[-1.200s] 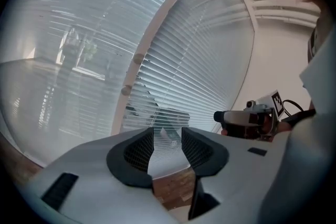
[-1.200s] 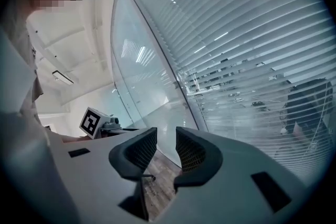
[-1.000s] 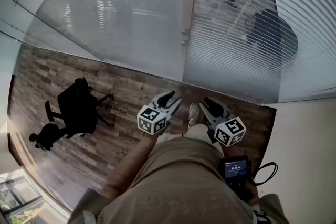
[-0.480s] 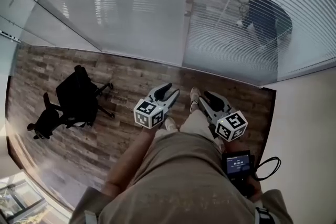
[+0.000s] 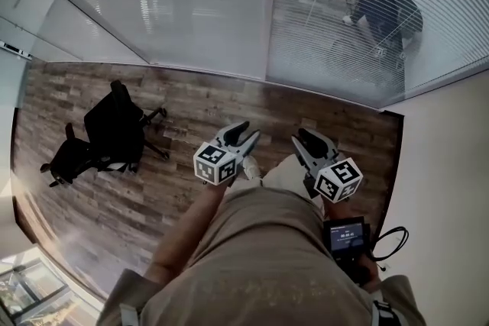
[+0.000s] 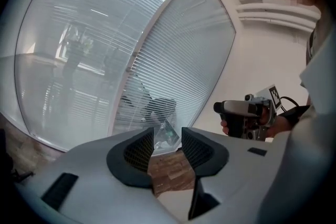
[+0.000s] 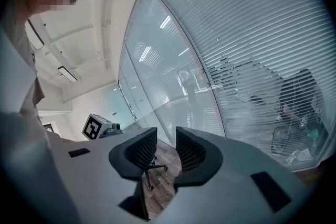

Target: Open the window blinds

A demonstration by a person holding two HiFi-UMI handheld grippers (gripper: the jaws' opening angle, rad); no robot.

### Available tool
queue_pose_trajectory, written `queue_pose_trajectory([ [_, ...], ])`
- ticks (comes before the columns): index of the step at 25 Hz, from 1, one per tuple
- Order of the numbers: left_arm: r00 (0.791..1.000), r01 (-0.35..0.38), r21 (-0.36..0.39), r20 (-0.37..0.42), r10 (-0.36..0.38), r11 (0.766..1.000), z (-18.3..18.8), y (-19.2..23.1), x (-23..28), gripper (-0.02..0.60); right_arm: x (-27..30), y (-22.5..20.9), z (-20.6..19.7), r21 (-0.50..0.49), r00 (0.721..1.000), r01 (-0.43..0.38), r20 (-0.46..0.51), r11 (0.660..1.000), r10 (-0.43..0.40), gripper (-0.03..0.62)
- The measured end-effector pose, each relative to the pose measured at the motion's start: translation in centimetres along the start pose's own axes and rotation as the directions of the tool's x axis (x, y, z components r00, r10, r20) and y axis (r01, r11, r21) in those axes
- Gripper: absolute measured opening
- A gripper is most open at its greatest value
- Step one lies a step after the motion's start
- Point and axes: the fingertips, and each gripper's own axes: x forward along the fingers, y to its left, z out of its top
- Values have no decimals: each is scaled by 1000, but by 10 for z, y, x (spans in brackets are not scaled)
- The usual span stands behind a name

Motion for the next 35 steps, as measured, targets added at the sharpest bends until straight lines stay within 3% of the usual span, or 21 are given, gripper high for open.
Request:
queue_pose_trajectory([
  [10, 1000, -25, 25, 13, 24, 999, -24, -92, 8, 163, -96, -5, -16, -33, 1000, -15, 13, 999, 15, 119],
  [22, 1000, 7, 17, -7, -6, 1000, -117, -261, 19, 163, -275, -8, -73, -13, 999, 22, 46, 1000, -21, 118],
  [28, 1000, 12, 11, -17, -12, 1000, -149, -292, 23, 163, -313, -9, -103, 3, 998, 30, 46, 1000, -30, 118],
  [32, 1000, 10, 19, -23, -9, 1000, -175, -345, -1, 163, -369, 15, -121, 9, 998, 35, 56, 999, -35, 118],
  [35, 1000, 3, 19, -25, -2, 1000, -189, -361, -18, 163, -388, 30, -133, 14, 997, 37, 60, 999, -38, 118],
])
